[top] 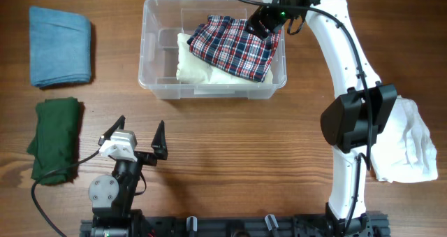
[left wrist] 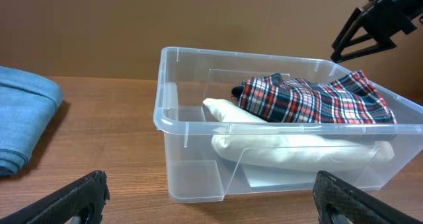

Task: Pack container
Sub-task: 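Press the plaid shirt down inside the bin with the right gripper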

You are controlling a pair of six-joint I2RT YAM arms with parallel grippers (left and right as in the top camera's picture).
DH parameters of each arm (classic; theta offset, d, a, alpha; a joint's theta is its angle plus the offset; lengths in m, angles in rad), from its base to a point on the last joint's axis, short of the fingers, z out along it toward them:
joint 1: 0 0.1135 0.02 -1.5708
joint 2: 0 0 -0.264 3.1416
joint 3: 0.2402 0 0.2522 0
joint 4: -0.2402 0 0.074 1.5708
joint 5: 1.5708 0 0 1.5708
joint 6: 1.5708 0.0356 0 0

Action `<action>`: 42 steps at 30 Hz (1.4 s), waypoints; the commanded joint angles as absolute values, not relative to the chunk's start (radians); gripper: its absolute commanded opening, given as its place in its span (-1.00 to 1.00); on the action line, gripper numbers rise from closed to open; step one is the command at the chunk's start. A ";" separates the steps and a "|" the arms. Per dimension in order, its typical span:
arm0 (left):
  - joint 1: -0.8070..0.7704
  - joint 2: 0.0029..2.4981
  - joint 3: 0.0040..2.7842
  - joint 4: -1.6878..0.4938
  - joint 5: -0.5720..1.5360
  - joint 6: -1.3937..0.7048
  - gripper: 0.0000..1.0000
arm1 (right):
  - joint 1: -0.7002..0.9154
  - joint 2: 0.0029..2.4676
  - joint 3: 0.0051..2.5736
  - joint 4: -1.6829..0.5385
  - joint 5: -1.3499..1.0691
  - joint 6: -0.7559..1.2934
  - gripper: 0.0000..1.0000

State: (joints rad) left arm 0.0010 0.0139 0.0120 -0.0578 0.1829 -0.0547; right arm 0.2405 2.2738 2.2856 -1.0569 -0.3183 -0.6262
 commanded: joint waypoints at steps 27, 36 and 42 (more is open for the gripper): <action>-0.005 0.007 0.006 -0.060 0.174 -0.060 0.99 | 0.540 2.269 2.297 -1.005 -0.112 -0.315 0.35; -0.005 0.007 0.006 -0.060 0.174 -0.060 1.00 | 0.562 2.334 2.297 -1.032 -0.033 -0.344 0.39; -0.005 0.007 0.006 -0.060 0.174 -0.060 1.00 | 0.575 2.359 2.297 -1.085 0.002 -0.408 0.40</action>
